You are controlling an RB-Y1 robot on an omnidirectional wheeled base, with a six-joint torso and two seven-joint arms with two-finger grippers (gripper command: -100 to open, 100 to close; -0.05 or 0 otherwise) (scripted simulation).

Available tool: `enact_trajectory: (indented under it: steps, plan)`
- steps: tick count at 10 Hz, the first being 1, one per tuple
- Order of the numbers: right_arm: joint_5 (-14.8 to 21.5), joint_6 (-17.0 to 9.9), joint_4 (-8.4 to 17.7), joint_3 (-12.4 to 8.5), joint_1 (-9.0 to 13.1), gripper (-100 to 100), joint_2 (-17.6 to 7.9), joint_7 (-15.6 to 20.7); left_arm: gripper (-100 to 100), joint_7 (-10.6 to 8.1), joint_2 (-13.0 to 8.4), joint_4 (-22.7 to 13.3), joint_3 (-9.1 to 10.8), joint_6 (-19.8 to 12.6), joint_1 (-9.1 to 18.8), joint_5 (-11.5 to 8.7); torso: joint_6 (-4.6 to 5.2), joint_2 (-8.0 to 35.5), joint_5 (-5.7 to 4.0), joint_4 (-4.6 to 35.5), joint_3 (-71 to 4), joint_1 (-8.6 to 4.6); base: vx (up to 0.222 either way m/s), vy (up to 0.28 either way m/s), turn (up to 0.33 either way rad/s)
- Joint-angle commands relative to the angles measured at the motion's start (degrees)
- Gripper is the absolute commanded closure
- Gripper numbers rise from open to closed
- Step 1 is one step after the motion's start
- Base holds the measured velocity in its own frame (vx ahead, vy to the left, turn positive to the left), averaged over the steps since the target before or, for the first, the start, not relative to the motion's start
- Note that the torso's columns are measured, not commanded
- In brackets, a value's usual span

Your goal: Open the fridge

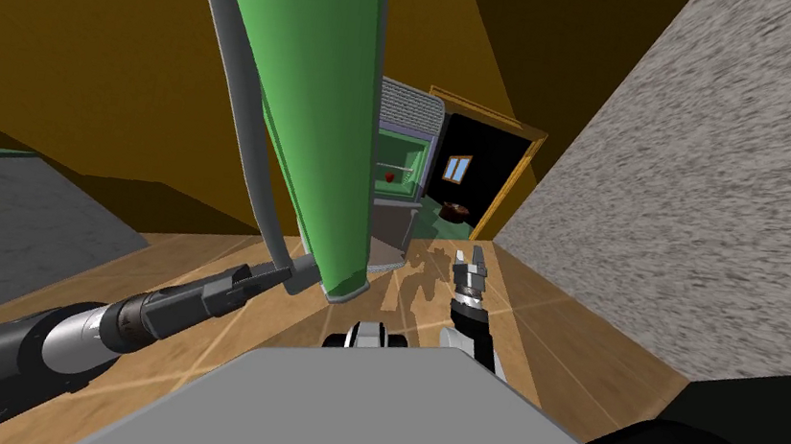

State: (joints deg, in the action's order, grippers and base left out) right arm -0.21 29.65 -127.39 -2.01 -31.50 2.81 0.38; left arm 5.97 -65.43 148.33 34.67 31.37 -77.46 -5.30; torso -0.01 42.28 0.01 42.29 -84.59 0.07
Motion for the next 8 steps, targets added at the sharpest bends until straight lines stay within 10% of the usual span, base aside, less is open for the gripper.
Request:
enact_trajectory:
  steps: [1, 2, 3, 8]
  plan:
    - [0.00, 0.00, 0.00, 0.00, 0.00, 0, 0.00, 0.00, -100, -0.48, -1.81, 1.50, 4.82, 1.58, -3.20, -2.58, 0.00, -0.05, 0.00, -0.02, -0.02, -0.03, 0.056, -0.012, 0.198]
    - [0.00, 0.00, 0.00, 0.00, -0.01, 0, 0.00, 0.00, -100, -0.48, -1.64, 1.20, 3.62, 0.69, -2.00, -2.13, 0.01, -0.08, -0.01, -0.03, -0.03, -0.08, 0.026, -0.009, 0.040]
    - [0.00, 0.00, 0.00, 0.00, 0.01, 0, 0.00, 0.00, 0, -0.49, -1.73, 1.33, 3.78, 0.78, -2.11, -2.22, 0.05, -0.01, 0.00, -0.02, 0.00, -0.05, 0.000, 0.000, 0.000]
    - [0.00, 0.00, 0.00, 0.00, 0.01, 0, 0.00, 0.00, 0, -0.48, -1.75, 1.36, 3.76, 0.82, -2.10, -2.19, 0.01, 0.00, -0.01, -0.01, 0.02, -0.06, 0.000, 0.000, 0.000]
